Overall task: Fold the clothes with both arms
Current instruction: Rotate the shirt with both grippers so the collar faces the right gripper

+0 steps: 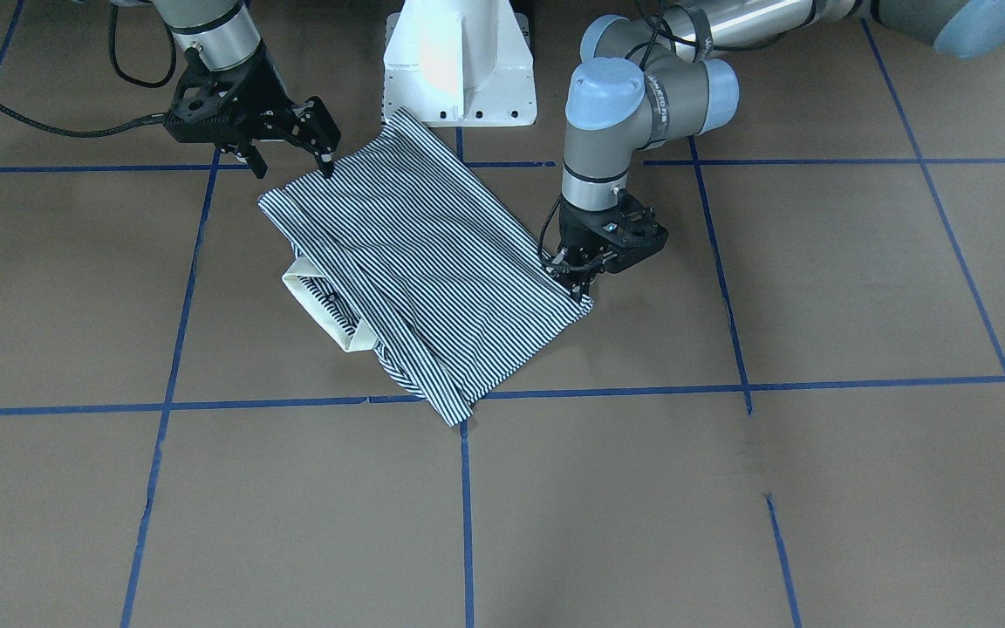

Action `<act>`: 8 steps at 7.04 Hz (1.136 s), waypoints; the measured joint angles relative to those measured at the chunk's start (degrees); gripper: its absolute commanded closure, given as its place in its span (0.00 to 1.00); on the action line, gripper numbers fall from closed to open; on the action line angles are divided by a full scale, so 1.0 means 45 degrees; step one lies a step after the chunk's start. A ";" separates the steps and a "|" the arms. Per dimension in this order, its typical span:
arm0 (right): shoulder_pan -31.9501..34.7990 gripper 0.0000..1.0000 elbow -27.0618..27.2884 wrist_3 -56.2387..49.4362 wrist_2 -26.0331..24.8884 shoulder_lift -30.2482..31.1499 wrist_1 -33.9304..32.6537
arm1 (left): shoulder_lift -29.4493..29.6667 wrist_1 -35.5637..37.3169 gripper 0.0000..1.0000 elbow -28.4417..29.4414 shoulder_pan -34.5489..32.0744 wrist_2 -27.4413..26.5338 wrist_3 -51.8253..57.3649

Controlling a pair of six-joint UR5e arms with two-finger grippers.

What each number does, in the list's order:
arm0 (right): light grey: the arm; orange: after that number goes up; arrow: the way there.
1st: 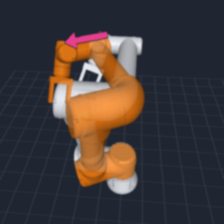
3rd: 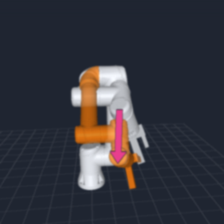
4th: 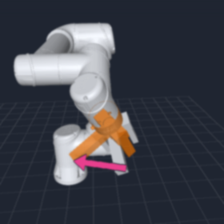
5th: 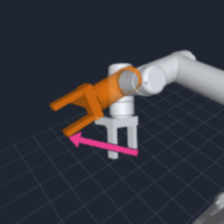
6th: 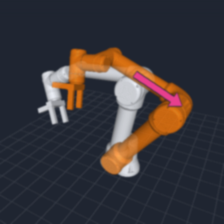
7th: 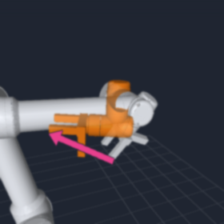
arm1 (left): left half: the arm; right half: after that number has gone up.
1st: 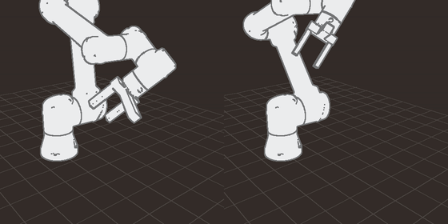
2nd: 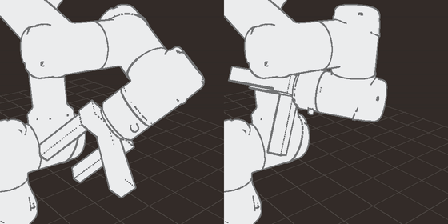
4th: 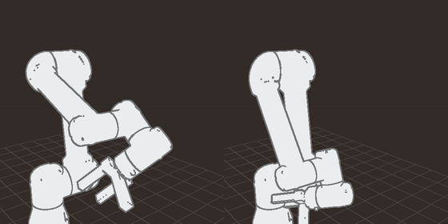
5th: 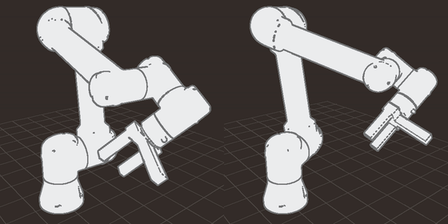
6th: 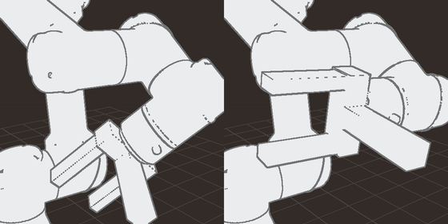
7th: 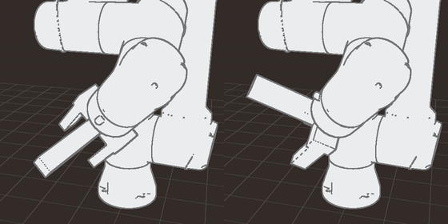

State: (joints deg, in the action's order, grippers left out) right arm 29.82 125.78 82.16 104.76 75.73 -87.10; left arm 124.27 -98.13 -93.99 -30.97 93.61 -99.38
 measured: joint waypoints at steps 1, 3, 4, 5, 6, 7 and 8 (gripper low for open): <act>0.0065 0.00 0.0009 -0.0009 0.0001 -0.0007 0.0004 | 0.0713 -0.0120 1.00 0.0828 -0.0615 -0.0001 0.0619; 0.0119 0.00 -0.0015 -0.0014 -0.0016 -0.0082 0.0004 | 0.1759 -0.1936 1.00 0.2835 -0.1328 -0.0315 0.1694; 0.0126 0.00 -0.0051 -0.0015 -0.0024 -0.0130 0.0005 | 0.2185 -0.3088 1.00 0.3796 -0.1441 -0.0663 0.2157; 0.0128 0.00 -0.0063 -0.0011 -0.0022 -0.0159 0.0009 | 0.2586 -0.3875 1.00 0.4573 -0.1541 -0.0893 0.2478; 0.0120 0.00 -0.0065 -0.0002 -0.0019 -0.0188 0.0005 | 0.2876 -0.4388 1.00 0.5114 -0.1617 -0.1246 0.2764; 0.0115 0.00 -0.0059 0.0002 -0.0018 -0.0223 0.0002 | 0.3291 -0.4849 1.00 0.5867 -0.1641 -0.1616 0.3050; 0.0105 0.00 -0.0059 0.0009 -0.0018 -0.0250 0.0001 | 0.3795 -0.5454 1.00 0.6875 -0.1662 -0.1915 0.3313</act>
State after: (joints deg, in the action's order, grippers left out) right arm 30.29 125.52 82.20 104.68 74.61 -87.10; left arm 141.34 -122.67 -63.05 -38.45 84.99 -84.47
